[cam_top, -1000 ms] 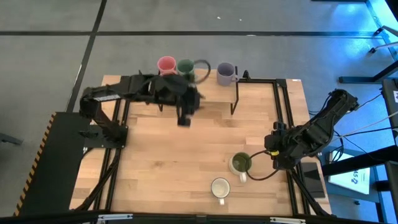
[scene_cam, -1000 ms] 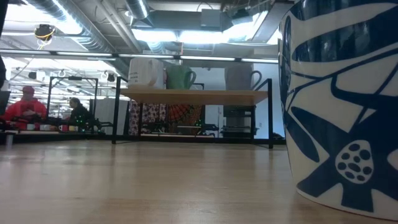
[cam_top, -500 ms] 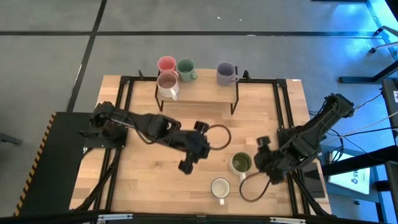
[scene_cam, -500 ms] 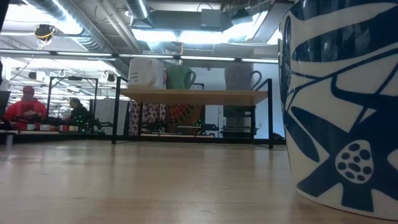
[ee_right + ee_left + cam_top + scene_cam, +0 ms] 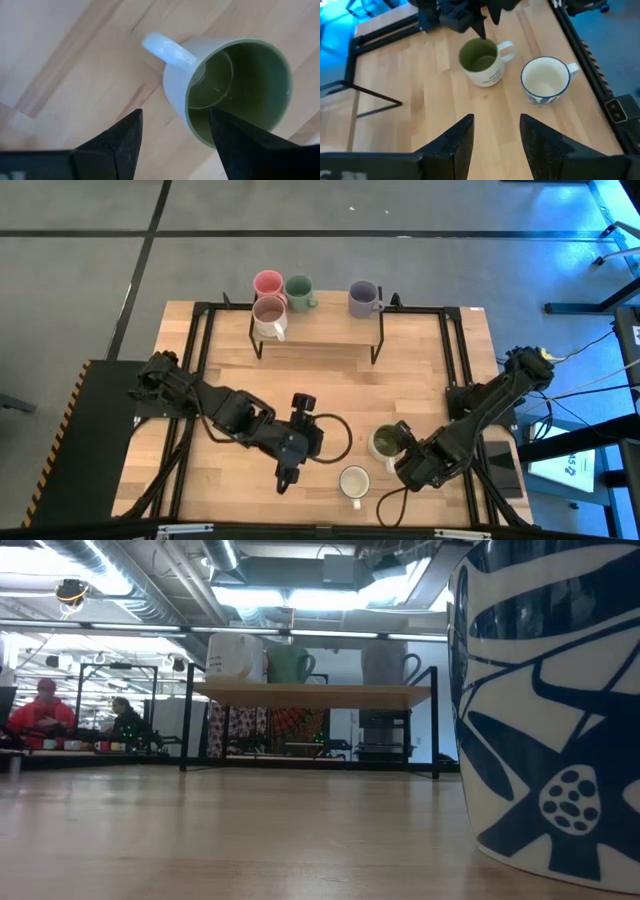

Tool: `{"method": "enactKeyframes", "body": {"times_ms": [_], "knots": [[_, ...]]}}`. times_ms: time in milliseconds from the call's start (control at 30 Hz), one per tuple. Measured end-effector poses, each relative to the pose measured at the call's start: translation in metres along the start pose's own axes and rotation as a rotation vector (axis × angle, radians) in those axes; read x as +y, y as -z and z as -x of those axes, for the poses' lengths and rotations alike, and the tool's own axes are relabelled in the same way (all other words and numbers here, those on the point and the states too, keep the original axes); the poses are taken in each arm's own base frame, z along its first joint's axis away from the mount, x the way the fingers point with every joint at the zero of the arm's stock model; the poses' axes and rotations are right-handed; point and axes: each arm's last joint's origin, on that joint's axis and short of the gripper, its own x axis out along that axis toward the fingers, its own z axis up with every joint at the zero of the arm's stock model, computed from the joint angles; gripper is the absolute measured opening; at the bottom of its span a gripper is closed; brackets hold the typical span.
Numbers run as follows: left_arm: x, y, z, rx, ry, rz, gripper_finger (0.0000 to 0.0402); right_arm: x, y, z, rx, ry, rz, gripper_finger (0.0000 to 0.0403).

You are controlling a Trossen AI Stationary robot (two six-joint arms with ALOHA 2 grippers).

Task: Place coffee mugs
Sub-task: Put the white patterned mug on the shelf

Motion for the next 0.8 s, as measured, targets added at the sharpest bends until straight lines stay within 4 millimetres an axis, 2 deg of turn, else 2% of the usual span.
{"method": "enactKeyframes", "body": {"times_ms": [167,333,633,800], "knots": [[-0.006,-0.004,-0.003,-0.038,0.02,0.002,0.0153,0.0,0.0,-0.001,0.013,-0.008,0.0,0.0218],[-0.012,-0.01,-0.027,-0.053,0.102,-0.006,0.0153,0.0,0.003,0.002,0.047,-0.005,0.003,0.0218],[-0.064,0.0,-0.089,0.011,0.283,-0.167,0.0153,0.0,0.006,0.002,0.076,-0.009,0.003,0.0218],[-0.086,0.0,-0.116,-0.054,0.317,-0.266,0.0153,0.0,0.006,0.002,0.076,-0.009,0.002,0.0218]]}}
